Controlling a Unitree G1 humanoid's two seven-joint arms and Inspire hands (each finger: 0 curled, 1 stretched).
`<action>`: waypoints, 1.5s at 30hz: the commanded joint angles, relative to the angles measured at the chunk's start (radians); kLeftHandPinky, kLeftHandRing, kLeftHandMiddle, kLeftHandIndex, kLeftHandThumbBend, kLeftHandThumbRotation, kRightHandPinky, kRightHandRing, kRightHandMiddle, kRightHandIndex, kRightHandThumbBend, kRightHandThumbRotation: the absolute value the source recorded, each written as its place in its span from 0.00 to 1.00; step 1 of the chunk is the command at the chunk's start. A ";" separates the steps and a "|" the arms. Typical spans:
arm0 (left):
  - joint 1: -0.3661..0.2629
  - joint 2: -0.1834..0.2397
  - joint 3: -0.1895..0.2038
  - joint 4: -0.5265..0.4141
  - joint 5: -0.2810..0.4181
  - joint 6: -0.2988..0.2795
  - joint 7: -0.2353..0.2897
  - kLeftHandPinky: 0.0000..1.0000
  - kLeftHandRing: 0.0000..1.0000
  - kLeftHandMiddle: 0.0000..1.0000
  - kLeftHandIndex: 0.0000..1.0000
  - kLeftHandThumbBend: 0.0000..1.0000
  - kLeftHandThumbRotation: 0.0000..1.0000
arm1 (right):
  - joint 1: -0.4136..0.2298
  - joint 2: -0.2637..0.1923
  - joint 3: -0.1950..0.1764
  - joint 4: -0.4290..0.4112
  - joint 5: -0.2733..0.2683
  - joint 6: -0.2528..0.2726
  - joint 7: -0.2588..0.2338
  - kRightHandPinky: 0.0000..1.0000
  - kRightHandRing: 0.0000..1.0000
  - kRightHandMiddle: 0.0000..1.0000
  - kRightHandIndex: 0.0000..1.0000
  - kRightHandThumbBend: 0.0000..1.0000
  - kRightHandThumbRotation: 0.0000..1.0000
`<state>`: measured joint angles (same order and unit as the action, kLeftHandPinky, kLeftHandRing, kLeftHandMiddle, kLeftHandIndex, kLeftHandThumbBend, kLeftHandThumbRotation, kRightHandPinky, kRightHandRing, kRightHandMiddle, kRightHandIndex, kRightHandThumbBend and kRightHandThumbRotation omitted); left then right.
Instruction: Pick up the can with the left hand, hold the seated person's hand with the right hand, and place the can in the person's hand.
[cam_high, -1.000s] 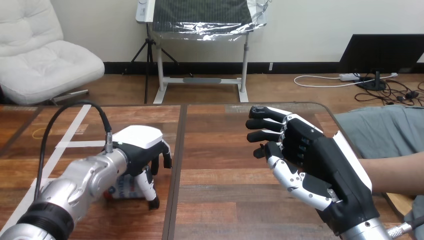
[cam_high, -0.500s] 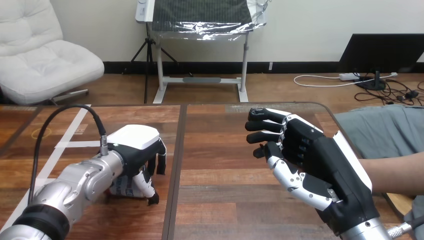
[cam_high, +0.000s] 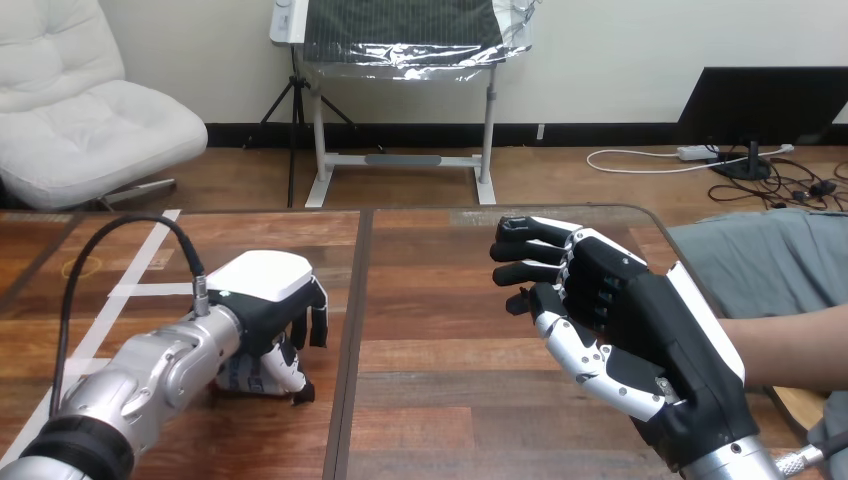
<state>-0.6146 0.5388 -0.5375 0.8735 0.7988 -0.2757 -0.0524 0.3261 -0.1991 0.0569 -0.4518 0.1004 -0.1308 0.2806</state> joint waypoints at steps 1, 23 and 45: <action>0.026 0.030 0.004 0.021 0.001 0.026 0.000 0.39 0.46 0.52 0.52 0.73 0.00 | -0.048 -0.003 -0.014 -0.024 0.005 -0.007 -0.003 0.62 0.71 0.75 0.75 0.20 0.00; 0.030 0.056 0.021 0.040 -0.053 0.001 -0.018 0.42 0.47 0.52 0.51 0.73 0.00 | -0.059 -0.012 -0.019 -0.018 0.016 -0.001 0.006 0.62 0.71 0.75 0.75 0.20 0.00; 0.024 0.063 0.026 0.068 -0.085 -0.010 -0.015 0.40 0.46 0.51 0.52 0.74 0.00 | -0.070 -0.014 -0.021 -0.018 0.018 0.015 0.013 0.61 0.70 0.74 0.75 0.21 0.00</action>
<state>-0.5888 0.5741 -0.5270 0.9142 0.7169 -0.2852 -0.0727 0.3197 -0.2035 0.0513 -0.4517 0.1050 -0.1259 0.2928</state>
